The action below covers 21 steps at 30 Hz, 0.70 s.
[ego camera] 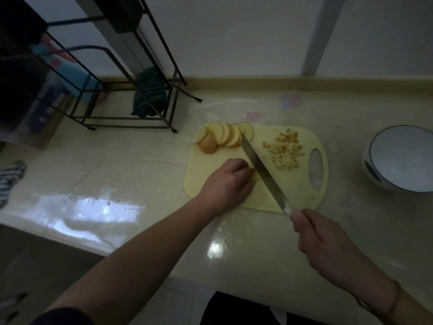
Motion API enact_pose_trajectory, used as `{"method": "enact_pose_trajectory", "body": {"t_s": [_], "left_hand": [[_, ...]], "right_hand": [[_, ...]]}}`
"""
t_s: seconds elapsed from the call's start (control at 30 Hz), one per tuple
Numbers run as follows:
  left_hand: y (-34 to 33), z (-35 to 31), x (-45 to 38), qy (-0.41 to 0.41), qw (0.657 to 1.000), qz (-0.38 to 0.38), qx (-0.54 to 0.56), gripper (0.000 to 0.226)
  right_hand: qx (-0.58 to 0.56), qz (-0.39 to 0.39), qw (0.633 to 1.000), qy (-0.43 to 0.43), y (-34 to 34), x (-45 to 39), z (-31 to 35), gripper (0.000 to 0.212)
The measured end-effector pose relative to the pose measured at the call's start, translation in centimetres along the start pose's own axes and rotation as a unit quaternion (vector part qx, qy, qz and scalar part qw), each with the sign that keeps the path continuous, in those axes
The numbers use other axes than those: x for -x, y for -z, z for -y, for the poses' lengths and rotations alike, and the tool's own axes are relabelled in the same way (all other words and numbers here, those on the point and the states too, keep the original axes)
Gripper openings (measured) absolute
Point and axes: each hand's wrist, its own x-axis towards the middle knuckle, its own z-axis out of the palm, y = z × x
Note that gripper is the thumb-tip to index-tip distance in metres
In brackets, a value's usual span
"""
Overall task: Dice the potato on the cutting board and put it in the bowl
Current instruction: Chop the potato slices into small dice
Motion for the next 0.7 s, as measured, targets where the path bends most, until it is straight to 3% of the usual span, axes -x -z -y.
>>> {"method": "enact_pose_trajectory", "body": {"t_s": [0.47,0.7], "left_hand": [[-0.2,0.1,-0.6,-0.006,1.000,0.002,-0.003,0.014],[-0.2,0.3,-0.8,-0.024,1.000,-0.002,-0.015,0.020]], "right_hand": [[0.038,-0.005,0.999,0.032,0.1,1.1,-0.4,0.054],[0.067,-0.002,0.997,0.030,-0.2,0.8,-1.1,0.057]]}}
